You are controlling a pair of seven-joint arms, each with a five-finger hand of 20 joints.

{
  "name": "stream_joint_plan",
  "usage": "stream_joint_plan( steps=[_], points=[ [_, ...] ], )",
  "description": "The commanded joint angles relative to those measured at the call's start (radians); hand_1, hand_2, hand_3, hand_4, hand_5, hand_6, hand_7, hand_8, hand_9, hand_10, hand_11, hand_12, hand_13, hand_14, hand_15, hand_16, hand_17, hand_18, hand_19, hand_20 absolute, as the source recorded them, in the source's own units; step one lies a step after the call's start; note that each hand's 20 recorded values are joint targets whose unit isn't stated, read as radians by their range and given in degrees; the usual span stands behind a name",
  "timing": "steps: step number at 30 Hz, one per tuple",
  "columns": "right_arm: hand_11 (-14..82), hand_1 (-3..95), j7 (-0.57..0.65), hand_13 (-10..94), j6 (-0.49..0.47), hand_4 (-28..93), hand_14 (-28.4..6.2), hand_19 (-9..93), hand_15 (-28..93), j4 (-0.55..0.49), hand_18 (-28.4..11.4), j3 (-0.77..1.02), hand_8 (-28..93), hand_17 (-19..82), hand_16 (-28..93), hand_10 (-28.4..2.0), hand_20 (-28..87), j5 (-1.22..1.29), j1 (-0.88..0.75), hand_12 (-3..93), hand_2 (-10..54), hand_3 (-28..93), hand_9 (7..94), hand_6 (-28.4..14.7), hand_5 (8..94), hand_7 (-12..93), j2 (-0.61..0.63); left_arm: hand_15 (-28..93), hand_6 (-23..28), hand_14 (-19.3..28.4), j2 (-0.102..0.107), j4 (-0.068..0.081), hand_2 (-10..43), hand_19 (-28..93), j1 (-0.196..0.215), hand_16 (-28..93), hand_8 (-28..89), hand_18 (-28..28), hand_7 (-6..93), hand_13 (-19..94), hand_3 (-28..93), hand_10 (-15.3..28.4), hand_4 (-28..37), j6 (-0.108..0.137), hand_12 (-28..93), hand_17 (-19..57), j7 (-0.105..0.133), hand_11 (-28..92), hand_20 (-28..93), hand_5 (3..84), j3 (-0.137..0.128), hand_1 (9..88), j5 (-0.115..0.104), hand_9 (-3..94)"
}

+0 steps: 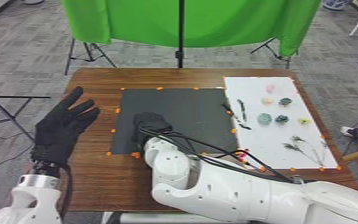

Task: Arrange flowers

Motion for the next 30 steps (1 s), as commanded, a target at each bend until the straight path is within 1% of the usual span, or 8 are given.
stream_joint_plan(
  steps=[1,3,5,13,17,23,27,30],
  points=[
    [46.0,41.2,-0.014,86,-0.01,-28,-9.5,93,71,-0.019,-23.4,0.022,-12,51,21,-11.3,45,0.007,-0.002,21.7,-4.0,66,93.7,-0.2,93.2,16,-0.004,47,6.2,27.7,-0.024,0.007,4.0,53,-0.001,-8,-10,26.8,11.1,24,81,19.3,-23.6,-0.018,11,-10.9,-0.027,21,6,36.4,0.003,24.5,0.015,34.7],
    [45.3,39.5,-0.017,85,-0.017,-28,-9.9,93,70,-0.026,-23.4,0.013,-13,50,21,-11.4,45,-0.025,-0.001,21.6,-4.3,66,93.7,-0.5,92.8,16,0.001,47,6.2,27.7,0.0,-0.003,4.0,53,0.029,-8,-10,26.8,11.1,24,81,19.3,-23.5,0.005,11,-10.9,0.014,21,6,36.4,0.007,24.5,-0.004,34.7],
    [44.6,37.3,-0.034,85,-0.035,-28,-10.0,93,70,-0.039,-23.5,0.028,-13,50,21,-11.6,44,-0.087,-0.025,21.5,-4.9,66,93.7,-1.0,92.3,16,0.016,47,6.3,27.7,0.004,-0.014,3.9,53,0.057,-8,-10,26.8,11.1,24,81,19.3,-23.4,0.018,11,-10.9,0.015,21,6,36.3,0.0,24.5,-0.01,34.7],
    [46.9,30.5,-0.083,85,-0.017,-27,-10.6,93,72,-0.218,-24.7,0.195,-11,50,20,-11.8,47,-0.141,-0.162,21.8,-5.1,66,93.7,-1.9,93.7,21,0.166,47,6.4,27.7,-0.021,-0.037,3.9,53,0.157,-8,-10,26.8,11.0,24,81,19.3,-23.4,0.029,10,-10.9,0.045,21,6,36.3,-0.04,24.5,-0.021,34.7],
    [47.2,28.9,-0.052,84,0.042,-27,-11.3,93,73,-0.327,-25.3,0.28,-12,49,21,-12.3,49,-0.113,-0.22,22.4,-3.7,65,92.7,-2.6,93.3,20,0.281,47,6.4,27.7,0.006,-0.037,3.9,53,0.193,-8,-10,26.8,11.0,24,81,19.3,-23.5,0.058,10,-10.9,0.097,21,6,36.2,-0.035,24.6,-0.055,34.6],
    [43.9,28.6,0.036,78,0.128,-26,-13.1,93,72,-0.482,-26.0,0.488,-11,43,19,-13.9,40,-0.093,-0.394,21.2,-2.6,67,87.9,-3.6,87.2,18,0.486,47,6.3,27.7,-0.009,-0.031,5.0,53,0.227,-8,-10,26.8,11.2,24,80,19.3,-25.8,0.053,10,-10.9,0.13,21,6,36.1,-0.05,22.2,-0.073,34.6],
    [40.4,29.6,0.076,74,0.156,-25,-14.1,93,71,-0.565,-25.7,0.723,-11,39,18,-15.2,32,-0.082,-0.606,19.7,-2.3,69,83.5,-4.5,80.3,17,0.598,47,6.3,27.8,0.016,-0.027,7.4,54,0.249,-8,-10,27.0,11.2,24,78,19.3,-27.9,0.062,11,-10.9,0.191,21,6,36.1,-0.036,18.2,-0.129,34.6],
    [40.2,29.9,0.109,72,0.196,-25,-14.4,93,70,-0.593,-25.6,0.893,-11,37,16,-15.5,28,-0.118,-0.776,19.2,-2.4,70,80.9,-4.8,77.7,17,0.668,47,6.2,28.0,0.019,-0.027,10.4,54,0.259,-8,-10,27.6,11.2,24,76,19.4,-28.2,0.057,11,-10.8,0.198,21,7,36.3,-0.034,12.7,-0.118,34.9]
  ],
)
